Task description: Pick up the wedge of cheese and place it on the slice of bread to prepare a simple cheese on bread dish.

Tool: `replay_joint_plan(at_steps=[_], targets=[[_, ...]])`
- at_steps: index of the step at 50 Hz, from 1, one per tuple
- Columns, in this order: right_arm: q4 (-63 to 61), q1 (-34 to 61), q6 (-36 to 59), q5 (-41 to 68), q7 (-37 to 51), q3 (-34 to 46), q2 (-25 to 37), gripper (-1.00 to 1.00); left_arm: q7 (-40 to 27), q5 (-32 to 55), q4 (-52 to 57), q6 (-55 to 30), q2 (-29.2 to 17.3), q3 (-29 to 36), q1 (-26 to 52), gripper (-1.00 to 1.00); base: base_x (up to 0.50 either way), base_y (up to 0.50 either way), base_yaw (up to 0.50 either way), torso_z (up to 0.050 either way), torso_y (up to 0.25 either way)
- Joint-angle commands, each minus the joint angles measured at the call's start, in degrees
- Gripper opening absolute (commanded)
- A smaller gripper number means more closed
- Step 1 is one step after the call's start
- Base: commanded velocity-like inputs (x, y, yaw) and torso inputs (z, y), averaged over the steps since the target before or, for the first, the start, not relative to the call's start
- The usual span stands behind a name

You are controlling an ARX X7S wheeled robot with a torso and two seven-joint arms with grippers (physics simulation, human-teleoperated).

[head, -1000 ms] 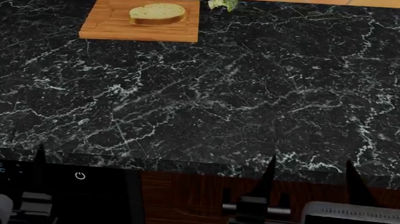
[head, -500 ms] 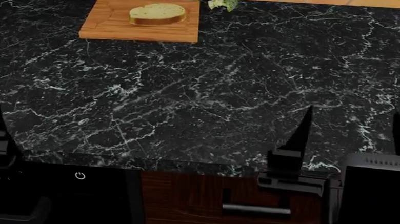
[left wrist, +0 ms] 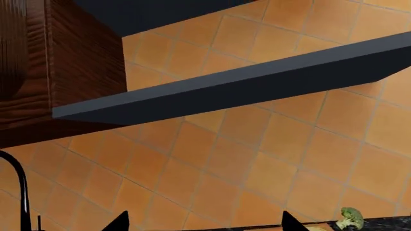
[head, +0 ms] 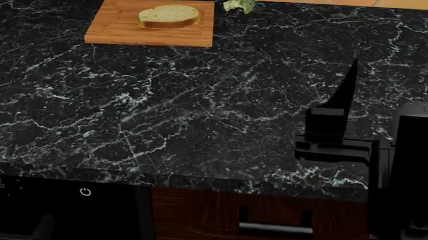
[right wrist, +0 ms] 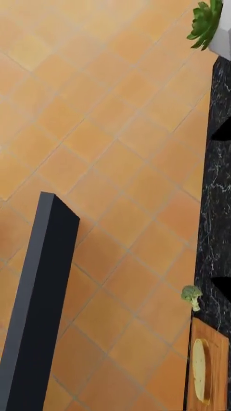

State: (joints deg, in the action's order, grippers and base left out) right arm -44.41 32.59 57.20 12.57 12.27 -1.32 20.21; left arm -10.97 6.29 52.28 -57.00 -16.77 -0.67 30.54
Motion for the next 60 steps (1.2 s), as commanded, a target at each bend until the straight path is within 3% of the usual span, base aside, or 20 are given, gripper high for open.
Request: replay_joint_plan(at_steps=[1, 36, 60], targets=[[-0.03, 3.32, 2.04, 0.47, -0.11, 0.57, 0.78, 1.00, -0.14, 0.42, 0.71, -2.45, -0.43, 0.22, 2.65, 1.00, 0.16, 0.15, 0.00, 0.000, 0.000], [0.18, -0.19, -1.65, 1.38, 0.15, -2.84, 0.51, 1.00, -1.19, 0.64, 0.06, -2.89, -0.82, 1.41, 2.73, 1.00, 0.20, 0.36, 0.00, 0.000, 0.000], [1.37, -1.08, -3.28, 1.48, 0.47, -2.44, 0.32, 1.00, -1.74, 0.92, -1.23, -2.31, -0.88, 1.79, 2.09, 1.00, 0.34, 0.09, 0.00, 0.000, 0.000]])
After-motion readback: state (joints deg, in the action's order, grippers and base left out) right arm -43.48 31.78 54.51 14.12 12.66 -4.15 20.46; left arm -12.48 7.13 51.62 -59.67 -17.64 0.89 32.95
